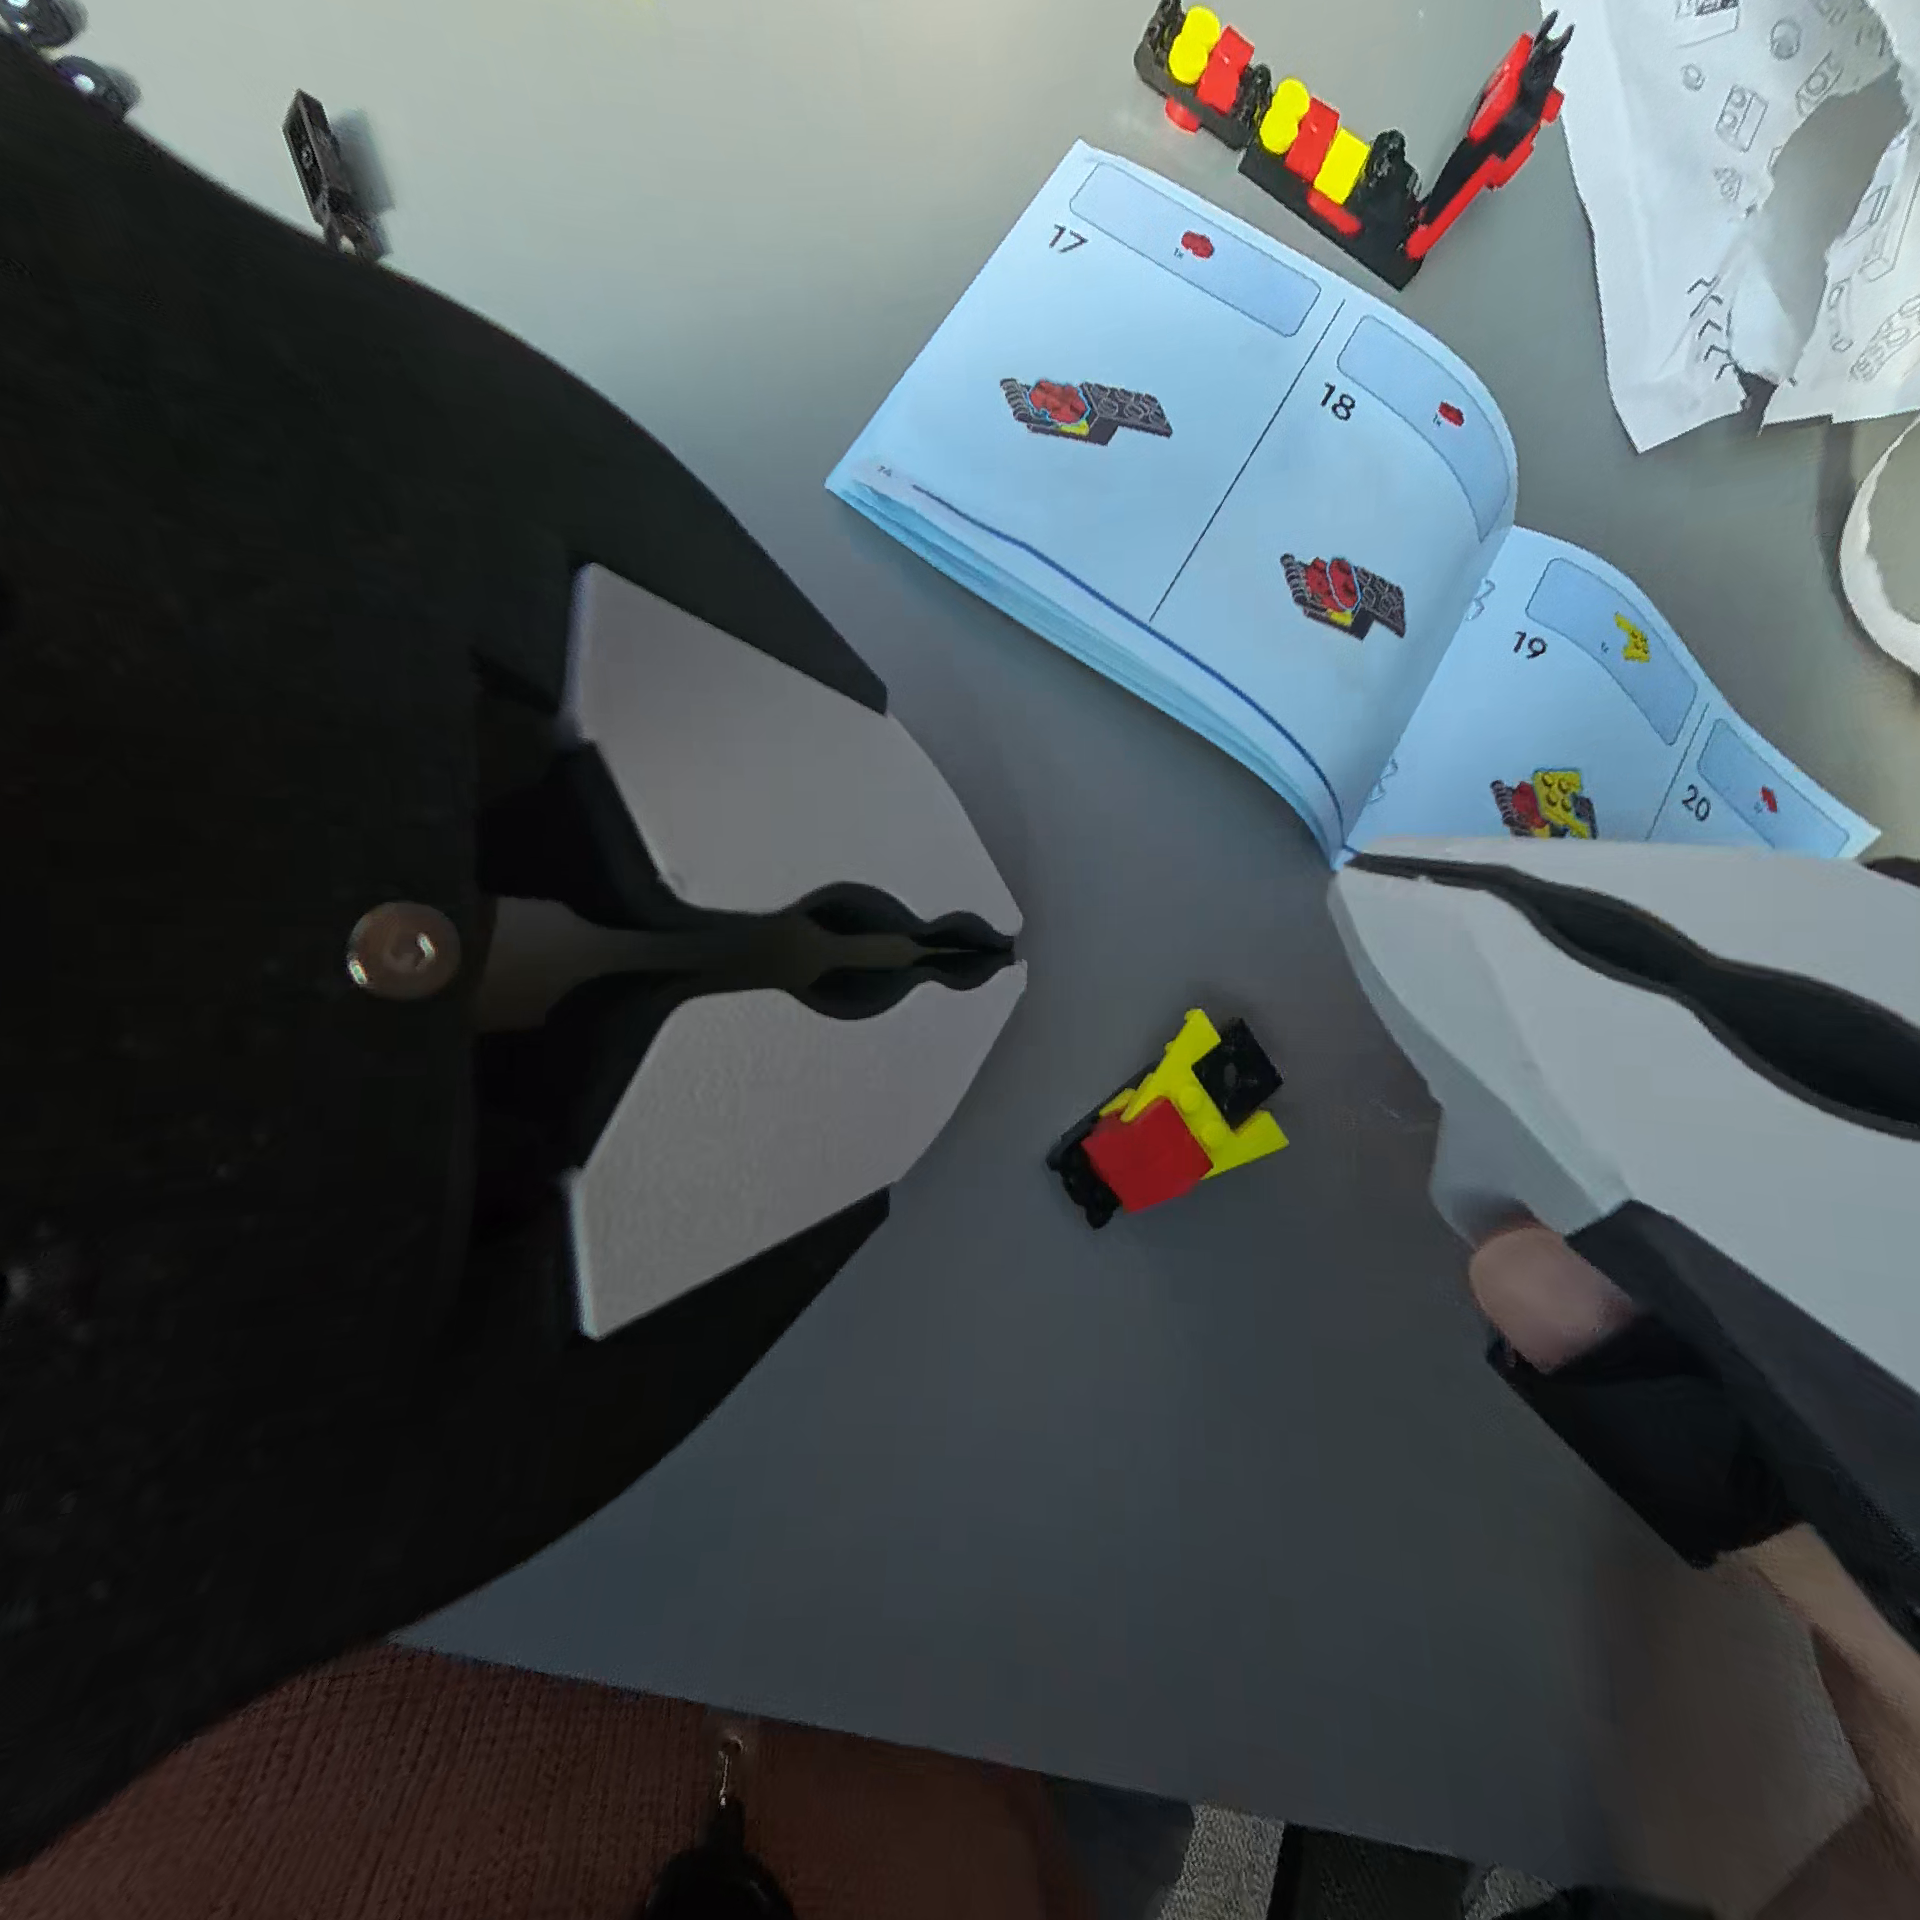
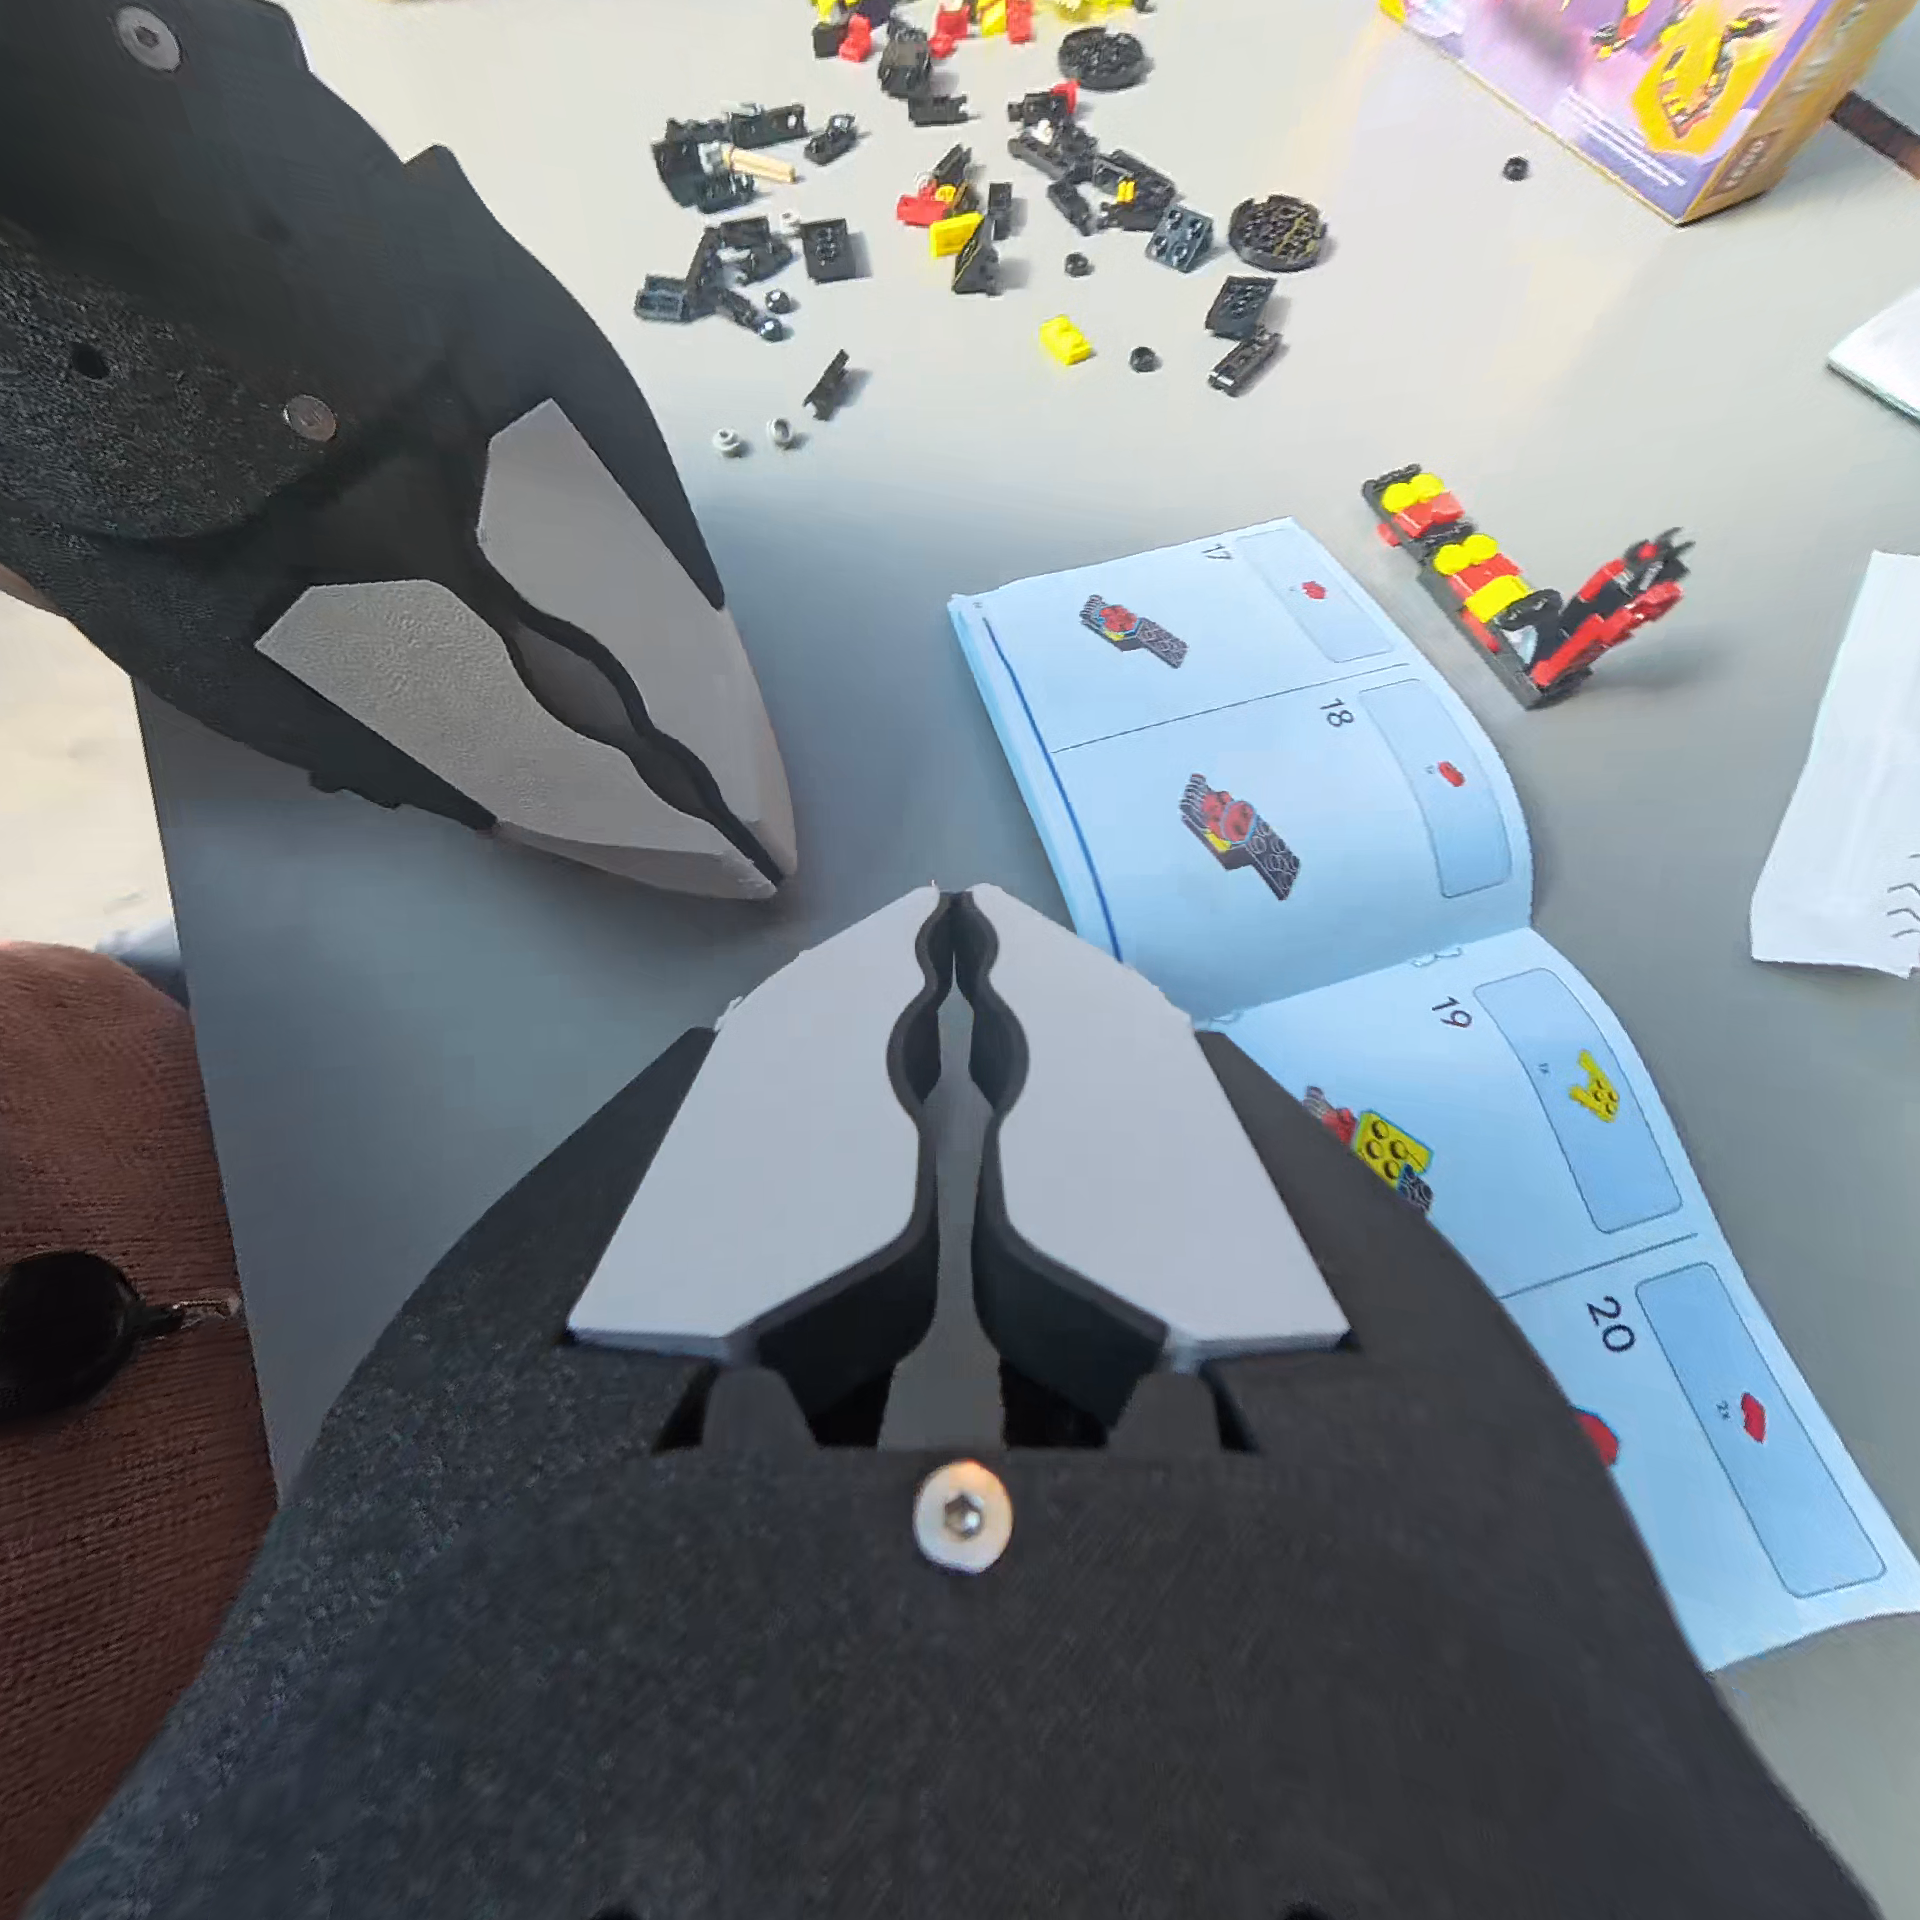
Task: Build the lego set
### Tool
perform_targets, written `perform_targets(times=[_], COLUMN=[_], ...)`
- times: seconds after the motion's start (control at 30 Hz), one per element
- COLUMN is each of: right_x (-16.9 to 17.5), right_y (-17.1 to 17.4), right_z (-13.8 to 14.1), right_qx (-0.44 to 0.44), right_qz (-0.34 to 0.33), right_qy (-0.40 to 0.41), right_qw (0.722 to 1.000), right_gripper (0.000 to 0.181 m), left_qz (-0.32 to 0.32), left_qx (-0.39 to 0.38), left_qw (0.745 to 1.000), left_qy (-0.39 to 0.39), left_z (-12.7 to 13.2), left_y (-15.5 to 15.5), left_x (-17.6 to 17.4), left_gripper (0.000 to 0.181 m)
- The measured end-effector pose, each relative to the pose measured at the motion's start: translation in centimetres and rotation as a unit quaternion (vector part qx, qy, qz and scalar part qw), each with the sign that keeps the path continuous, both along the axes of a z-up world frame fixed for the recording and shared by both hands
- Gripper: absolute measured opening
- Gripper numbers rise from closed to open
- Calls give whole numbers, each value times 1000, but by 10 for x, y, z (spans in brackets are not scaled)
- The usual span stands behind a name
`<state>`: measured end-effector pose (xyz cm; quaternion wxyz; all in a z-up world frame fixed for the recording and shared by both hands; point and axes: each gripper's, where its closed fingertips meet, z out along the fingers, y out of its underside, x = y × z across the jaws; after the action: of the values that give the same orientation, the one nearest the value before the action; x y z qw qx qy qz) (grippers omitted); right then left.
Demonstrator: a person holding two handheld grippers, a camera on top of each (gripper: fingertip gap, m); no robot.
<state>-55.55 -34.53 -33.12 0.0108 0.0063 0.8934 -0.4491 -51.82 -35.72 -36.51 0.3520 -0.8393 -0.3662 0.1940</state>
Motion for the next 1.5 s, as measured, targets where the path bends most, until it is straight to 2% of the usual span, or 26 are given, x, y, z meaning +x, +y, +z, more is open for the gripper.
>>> perform_targets(times=[0.1, 0.17, 0.3, 0.4, 0.53, 0.67, 0.8, 0.83, 1.0, 1.1, 1.5], right_x=[-20, -21, -7, 1, -10, -29, -43, -41, -37, -33, -23], right_y=[15, 29, 53, 62, 65, 69, 82, 83, 86, 80, 69], right_z=[16, 20, 6, -2, 20, 53, 85, 90, 89, 85, 79], right_qx=[-45, -51, -26, -22, -111, -261, -373, -387, -400, -391, -358], right_qz=[-33, -34, -31, -47, -97, -155, -198, -191, -183, -170, -154], right_qy=[-18, -24, 2, 13, 28, 72, 130, 124, 111, 102, 149], right_qw=[998, 998, 999, 999, 989, 950, 897, 894, 891, 899, 909], right_gripper=[0, 0, 3, 10, 13, 15, 16, 17, 17, 19, 21], left_qz=[13, 9, -13, -12, 38, 49, 53, 62, 89, 91, 89], left_qx=[11, 48, 75, 73, 61, -2, 4, 3, 6, 1, -4], left_qw=[1000, 999, 997, 995, 978, 954, 947, 945, 937, 936, 931], left_qy=[10, 16, 19, 62, 198, 296, 316, 321, 339, 339, 353], left_z=[8, 19, 24, 30, 52, 58, 66, 67, 71, 69, 72], left_y=[-13, -11, -2, 0, -14, -22, -21, -24, -34, -34, -34], left_x=[-8, -7, 3, -2, -22, -28, -28, -29, -31, -32, -34], left_gripper=[0, 0, 0, 1, 5, 12, 14, 13, 12, 12, 12])
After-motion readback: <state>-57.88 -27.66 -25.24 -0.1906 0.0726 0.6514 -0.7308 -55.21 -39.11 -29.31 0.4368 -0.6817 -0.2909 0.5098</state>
